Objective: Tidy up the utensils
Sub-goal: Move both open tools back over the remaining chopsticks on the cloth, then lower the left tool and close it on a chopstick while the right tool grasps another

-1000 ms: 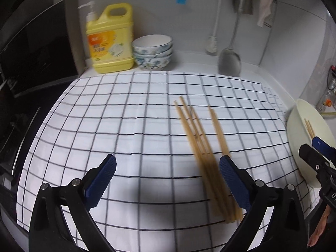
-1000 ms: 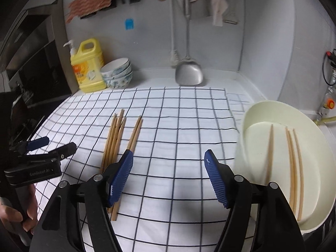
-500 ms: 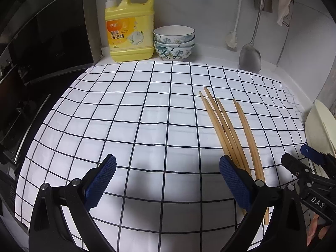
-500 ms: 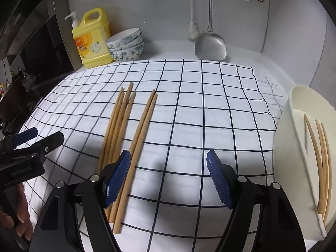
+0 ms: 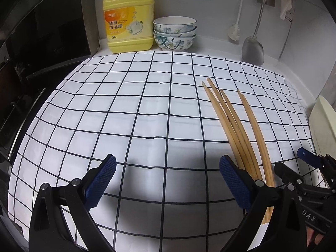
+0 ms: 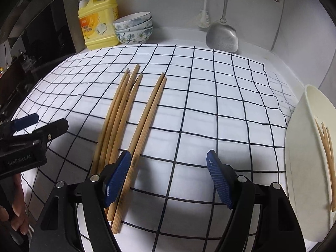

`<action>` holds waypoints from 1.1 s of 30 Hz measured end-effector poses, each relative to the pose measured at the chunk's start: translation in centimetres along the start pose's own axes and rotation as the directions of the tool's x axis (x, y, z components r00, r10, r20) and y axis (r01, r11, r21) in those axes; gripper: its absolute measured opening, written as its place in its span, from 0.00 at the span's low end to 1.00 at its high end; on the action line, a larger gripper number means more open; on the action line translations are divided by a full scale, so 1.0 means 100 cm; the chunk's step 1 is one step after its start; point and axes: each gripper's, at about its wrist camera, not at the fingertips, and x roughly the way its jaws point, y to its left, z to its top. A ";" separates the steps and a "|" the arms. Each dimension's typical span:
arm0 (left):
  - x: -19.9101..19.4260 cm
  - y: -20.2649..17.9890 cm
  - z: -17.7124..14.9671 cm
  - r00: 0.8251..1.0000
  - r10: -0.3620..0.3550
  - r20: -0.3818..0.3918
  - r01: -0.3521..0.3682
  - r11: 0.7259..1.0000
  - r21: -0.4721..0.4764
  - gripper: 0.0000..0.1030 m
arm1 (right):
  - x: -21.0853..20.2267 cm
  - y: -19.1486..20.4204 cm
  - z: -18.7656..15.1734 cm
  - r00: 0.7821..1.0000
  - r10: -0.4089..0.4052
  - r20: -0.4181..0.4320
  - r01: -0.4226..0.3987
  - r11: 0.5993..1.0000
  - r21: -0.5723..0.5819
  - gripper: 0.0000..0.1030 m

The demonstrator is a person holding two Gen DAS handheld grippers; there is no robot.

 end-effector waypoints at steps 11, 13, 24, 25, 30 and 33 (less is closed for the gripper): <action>0.004 0.002 -0.001 1.000 -0.004 -0.016 0.004 1.000 -0.012 0.94 | 0.002 0.006 -0.003 0.999 -0.041 -0.021 0.040 0.998 -0.039 0.69; 0.004 0.002 -0.001 1.000 -0.004 -0.014 0.004 1.000 -0.008 0.94 | 0.002 0.008 -0.003 0.999 -0.040 -0.025 0.039 0.998 -0.048 0.69; 0.005 -0.004 -0.001 1.000 0.009 -0.008 -0.008 1.000 0.025 0.94 | 0.002 0.014 -0.005 0.996 -0.085 -0.037 0.081 0.993 -0.084 0.69; 0.005 -0.005 -0.001 1.000 0.011 -0.007 -0.011 1.000 0.028 0.94 | 0.005 0.015 -0.005 0.995 -0.088 -0.049 0.083 0.992 -0.091 0.69; 0.006 -0.008 -0.001 1.000 0.017 -0.007 -0.017 0.999 0.039 0.94 | 0.007 0.005 -0.004 0.993 -0.114 -0.018 0.112 0.992 -0.057 0.69; 0.007 -0.011 0.000 1.000 0.024 -0.004 -0.023 0.999 0.047 0.94 | 0.008 -0.011 -0.004 0.992 -0.124 -0.023 0.124 0.992 -0.013 0.69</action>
